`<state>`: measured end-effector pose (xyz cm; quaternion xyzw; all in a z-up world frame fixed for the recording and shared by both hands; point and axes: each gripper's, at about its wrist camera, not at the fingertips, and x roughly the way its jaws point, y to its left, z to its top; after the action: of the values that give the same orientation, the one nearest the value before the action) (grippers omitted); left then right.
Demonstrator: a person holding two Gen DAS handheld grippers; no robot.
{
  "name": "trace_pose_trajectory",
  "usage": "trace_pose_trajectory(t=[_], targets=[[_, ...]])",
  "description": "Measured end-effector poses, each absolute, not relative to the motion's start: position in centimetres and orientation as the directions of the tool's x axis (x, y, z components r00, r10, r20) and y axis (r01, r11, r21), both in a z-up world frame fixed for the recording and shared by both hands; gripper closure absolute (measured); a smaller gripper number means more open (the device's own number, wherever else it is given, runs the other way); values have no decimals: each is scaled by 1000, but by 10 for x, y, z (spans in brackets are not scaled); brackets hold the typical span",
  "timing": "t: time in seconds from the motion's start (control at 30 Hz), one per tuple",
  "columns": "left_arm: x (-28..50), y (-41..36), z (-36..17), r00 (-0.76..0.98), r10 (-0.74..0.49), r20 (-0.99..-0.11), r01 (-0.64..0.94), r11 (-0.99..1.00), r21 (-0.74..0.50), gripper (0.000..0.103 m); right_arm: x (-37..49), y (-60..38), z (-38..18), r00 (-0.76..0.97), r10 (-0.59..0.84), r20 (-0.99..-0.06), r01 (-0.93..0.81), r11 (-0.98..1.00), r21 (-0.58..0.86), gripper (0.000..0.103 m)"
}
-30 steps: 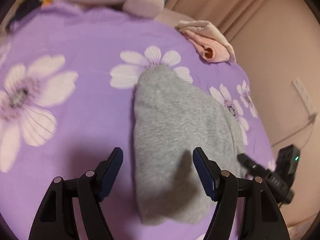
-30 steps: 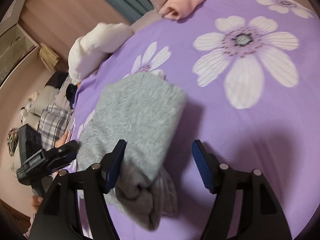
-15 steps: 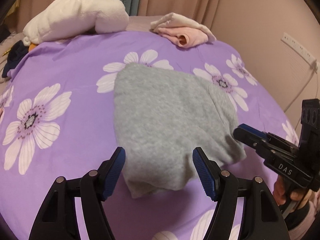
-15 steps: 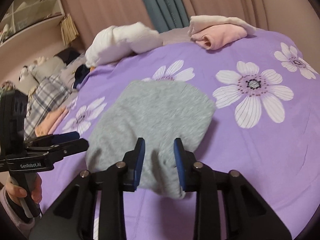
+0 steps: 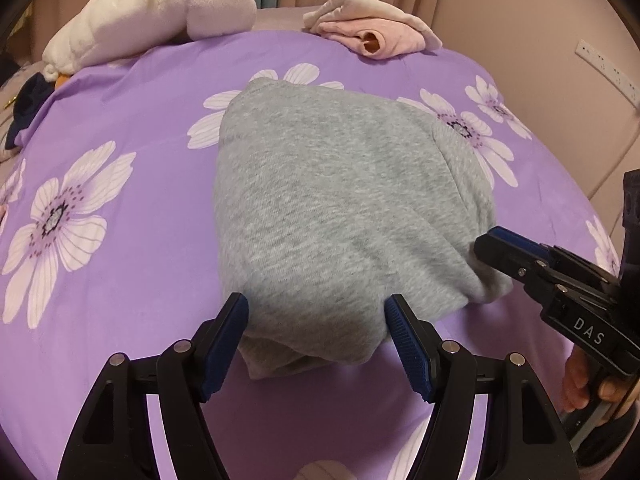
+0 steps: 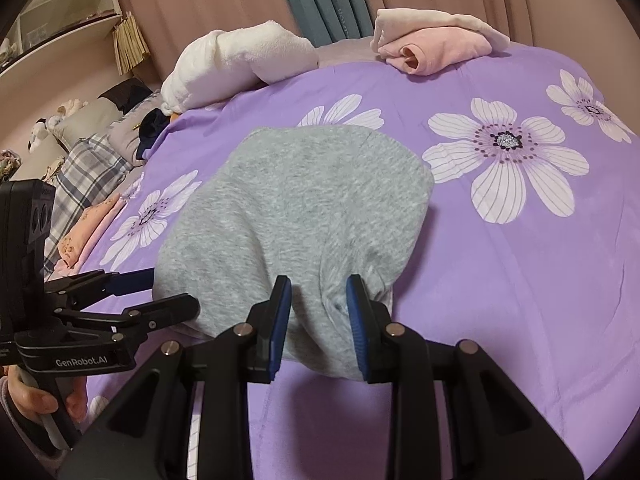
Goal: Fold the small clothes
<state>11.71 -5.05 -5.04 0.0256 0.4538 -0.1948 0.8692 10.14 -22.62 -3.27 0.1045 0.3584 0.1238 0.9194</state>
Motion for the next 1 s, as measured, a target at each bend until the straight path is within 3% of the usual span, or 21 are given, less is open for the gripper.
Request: trace_pose_trajectory(t=[0.57, 0.77, 0.8, 0.9, 1.0], targets=[[105, -49, -51, 518, -293, -804, 362, 926, -104, 32, 93, -230, -38, 705, 311, -638, -129, 940, 316, 74], [99, -44, -49, 515, -270, -814, 338, 936, -96, 32, 84, -227, -37, 699, 301, -649, -126, 945, 303, 69], [97, -42, -48, 515, -268, -814, 333, 938, -98, 32, 81, -227, -37, 698, 301, -650, -123, 944, 305, 67], [93, -38, -44, 518, -265, -813, 321, 942, -102, 32, 74, -227, -34, 696, 298, -653, -116, 944, 308, 47], [89, -35, -41, 521, -257, -814, 316, 944, -96, 32, 69, -226, -33, 689, 284, -667, -109, 950, 293, 45]])
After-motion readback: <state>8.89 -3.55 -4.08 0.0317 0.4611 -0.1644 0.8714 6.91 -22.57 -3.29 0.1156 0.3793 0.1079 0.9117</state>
